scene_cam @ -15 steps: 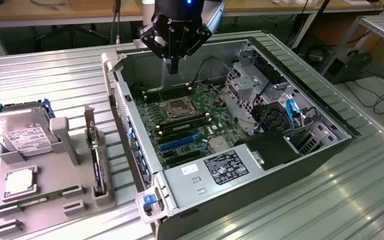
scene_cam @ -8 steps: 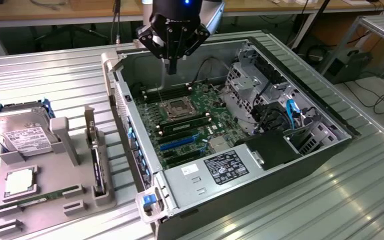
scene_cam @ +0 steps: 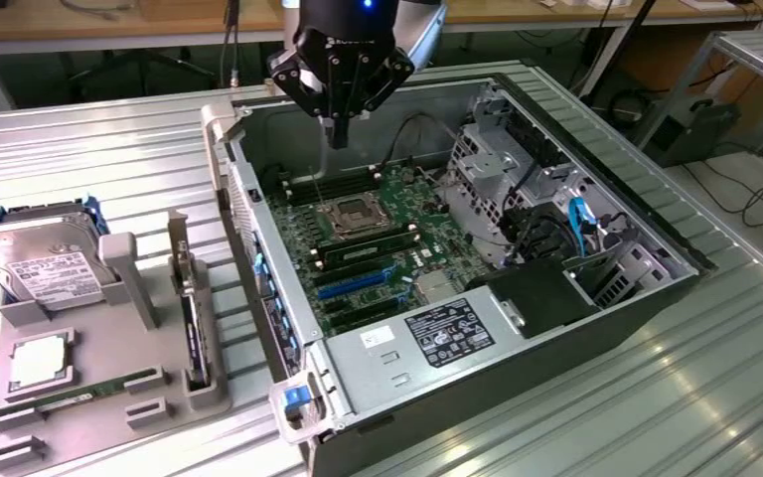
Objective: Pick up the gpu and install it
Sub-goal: 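Reach for the gpu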
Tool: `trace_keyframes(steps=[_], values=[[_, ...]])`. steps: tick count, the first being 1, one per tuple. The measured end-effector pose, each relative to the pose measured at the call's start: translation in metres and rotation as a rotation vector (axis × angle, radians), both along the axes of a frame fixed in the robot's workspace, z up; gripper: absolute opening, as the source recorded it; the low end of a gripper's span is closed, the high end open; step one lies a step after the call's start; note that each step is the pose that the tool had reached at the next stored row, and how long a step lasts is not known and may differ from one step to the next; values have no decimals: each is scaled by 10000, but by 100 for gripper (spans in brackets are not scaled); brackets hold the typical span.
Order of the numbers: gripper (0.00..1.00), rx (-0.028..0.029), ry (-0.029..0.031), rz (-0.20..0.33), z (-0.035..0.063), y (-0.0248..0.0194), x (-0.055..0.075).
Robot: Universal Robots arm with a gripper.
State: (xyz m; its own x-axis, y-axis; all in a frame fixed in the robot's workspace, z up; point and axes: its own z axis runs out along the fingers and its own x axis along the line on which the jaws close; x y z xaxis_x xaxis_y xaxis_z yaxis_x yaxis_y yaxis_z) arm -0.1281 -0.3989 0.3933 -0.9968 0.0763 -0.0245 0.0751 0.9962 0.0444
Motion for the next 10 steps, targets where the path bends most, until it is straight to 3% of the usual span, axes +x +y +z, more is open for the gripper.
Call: trace_keyframes(steps=[10], values=[[11, -1, 0, 1, 0, 0, -23]])
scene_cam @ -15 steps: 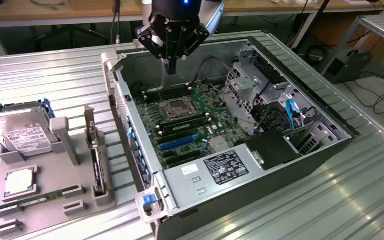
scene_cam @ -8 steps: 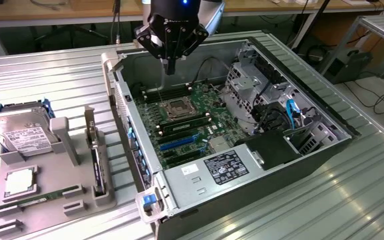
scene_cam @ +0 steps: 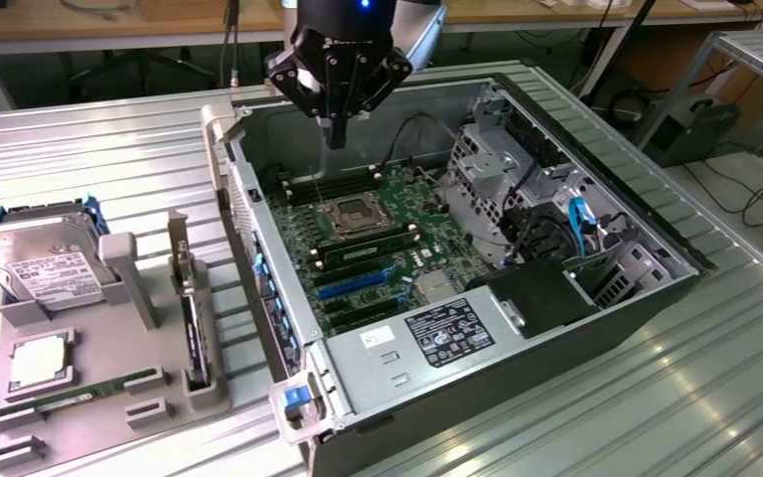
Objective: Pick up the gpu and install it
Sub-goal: 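Reach for the gpu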
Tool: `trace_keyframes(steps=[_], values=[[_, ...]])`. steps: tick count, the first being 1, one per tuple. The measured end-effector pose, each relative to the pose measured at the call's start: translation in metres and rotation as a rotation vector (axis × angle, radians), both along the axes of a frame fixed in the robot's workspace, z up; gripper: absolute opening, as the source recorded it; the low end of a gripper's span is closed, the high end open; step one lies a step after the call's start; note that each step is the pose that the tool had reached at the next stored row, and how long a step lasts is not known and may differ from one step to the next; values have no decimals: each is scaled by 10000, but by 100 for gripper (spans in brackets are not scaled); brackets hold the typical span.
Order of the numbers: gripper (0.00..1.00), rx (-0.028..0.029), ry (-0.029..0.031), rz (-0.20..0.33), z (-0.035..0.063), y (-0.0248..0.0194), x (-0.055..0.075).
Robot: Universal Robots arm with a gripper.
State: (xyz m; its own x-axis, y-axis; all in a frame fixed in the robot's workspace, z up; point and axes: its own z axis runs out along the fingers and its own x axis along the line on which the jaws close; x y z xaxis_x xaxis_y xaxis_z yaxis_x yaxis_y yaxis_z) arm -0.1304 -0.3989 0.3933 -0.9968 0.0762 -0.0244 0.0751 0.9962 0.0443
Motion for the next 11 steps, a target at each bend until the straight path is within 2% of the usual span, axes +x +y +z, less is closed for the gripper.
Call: trace_keyframes(steps=[11], values=[[11, 0, 0, 0, 0, 0, -24]])
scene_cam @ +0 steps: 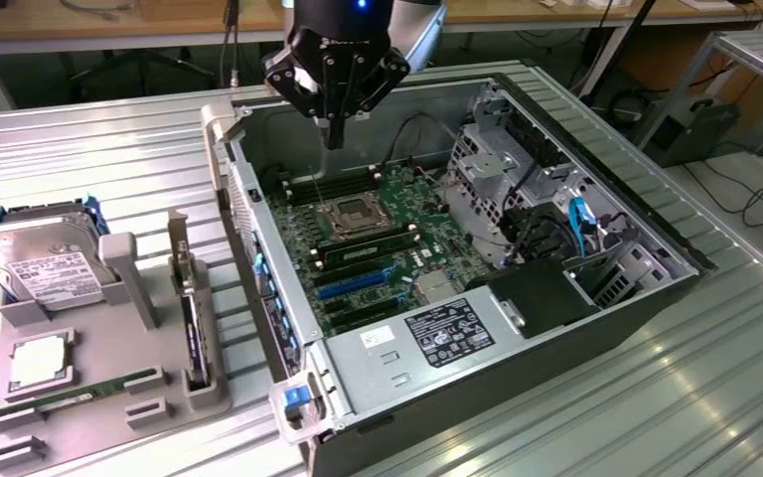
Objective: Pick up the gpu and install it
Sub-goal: 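Reach for the gpu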
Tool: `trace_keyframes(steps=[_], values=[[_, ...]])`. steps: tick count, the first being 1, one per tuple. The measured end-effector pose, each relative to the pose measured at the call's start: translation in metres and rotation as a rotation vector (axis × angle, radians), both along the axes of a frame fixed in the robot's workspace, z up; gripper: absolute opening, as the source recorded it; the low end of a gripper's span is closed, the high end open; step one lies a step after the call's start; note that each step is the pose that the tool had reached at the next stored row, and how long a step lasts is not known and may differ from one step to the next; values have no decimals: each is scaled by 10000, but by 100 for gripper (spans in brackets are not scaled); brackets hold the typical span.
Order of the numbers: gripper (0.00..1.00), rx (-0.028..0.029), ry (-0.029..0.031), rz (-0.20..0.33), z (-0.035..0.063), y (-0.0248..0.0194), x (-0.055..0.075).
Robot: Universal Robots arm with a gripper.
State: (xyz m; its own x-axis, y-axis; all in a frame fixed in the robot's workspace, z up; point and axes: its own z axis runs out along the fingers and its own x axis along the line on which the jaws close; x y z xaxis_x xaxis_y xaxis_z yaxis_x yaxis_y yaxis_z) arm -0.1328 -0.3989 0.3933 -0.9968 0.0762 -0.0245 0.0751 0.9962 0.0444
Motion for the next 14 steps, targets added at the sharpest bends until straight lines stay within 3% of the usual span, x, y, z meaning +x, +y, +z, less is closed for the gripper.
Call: trace_keyframes(steps=[14], values=[[11, 0, 0, 0, 0, 0, -48]])
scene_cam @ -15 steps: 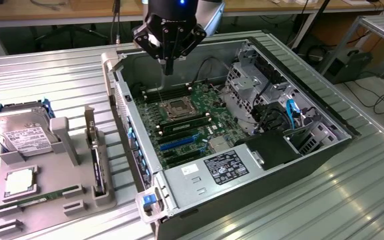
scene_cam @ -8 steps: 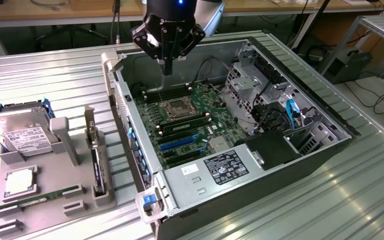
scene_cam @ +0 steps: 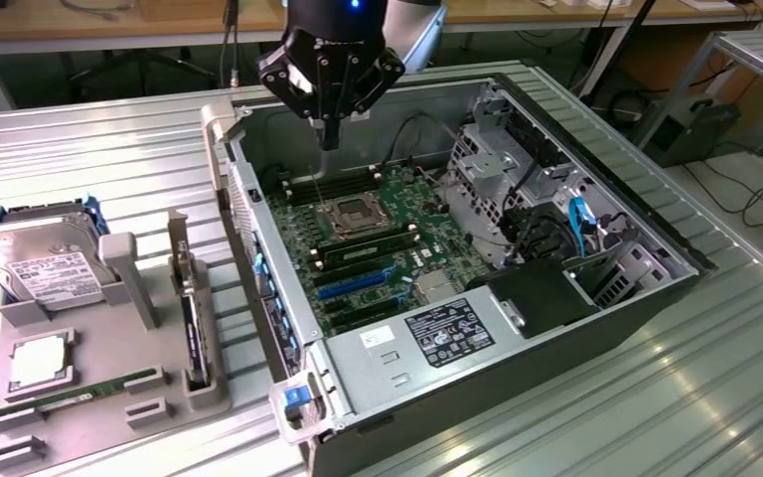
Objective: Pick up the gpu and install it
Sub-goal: 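Reach for the gpu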
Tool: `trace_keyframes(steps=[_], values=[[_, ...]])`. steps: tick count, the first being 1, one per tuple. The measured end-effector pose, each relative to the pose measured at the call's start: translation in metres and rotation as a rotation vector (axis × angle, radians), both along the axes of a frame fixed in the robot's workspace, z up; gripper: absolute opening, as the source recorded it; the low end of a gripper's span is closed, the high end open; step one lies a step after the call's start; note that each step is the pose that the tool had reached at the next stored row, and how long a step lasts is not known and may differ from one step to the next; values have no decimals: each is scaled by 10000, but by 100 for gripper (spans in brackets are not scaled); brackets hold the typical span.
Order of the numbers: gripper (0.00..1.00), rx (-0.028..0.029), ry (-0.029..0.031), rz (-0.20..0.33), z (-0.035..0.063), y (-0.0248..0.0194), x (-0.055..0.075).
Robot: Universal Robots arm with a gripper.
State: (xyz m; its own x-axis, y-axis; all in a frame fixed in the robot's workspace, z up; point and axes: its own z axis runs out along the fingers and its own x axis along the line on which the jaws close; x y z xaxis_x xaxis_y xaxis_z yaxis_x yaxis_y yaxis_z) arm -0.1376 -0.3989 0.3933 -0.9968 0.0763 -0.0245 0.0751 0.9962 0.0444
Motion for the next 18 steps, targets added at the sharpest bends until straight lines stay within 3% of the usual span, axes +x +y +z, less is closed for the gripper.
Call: trace_keyframes(steps=[18], values=[[11, 0, 0, 1, 0, 0, -48]])
